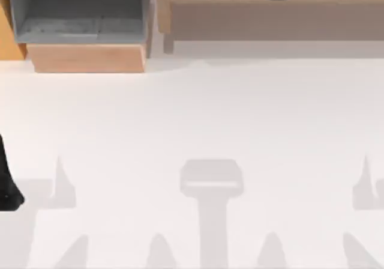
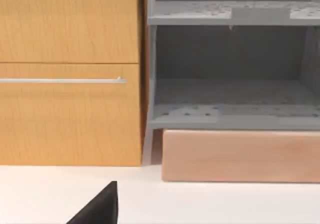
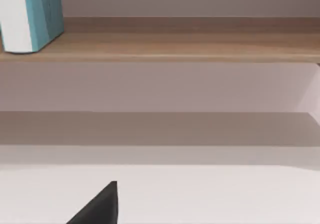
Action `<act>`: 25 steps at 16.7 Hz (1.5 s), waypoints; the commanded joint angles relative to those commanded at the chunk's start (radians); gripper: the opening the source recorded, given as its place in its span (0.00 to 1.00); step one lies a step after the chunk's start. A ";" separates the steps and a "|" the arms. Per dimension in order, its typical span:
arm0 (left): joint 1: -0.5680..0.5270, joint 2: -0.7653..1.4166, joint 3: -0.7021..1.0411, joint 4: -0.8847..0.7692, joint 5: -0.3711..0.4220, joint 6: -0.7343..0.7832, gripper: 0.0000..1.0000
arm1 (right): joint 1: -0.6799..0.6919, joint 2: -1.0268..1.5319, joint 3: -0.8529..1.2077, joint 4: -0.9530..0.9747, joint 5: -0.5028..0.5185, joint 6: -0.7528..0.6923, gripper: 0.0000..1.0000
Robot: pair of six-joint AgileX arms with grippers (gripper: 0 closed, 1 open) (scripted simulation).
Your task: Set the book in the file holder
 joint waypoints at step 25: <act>-0.683 1.875 1.552 0.360 -0.628 0.016 1.00 | 0.000 0.000 0.000 0.000 0.000 0.000 1.00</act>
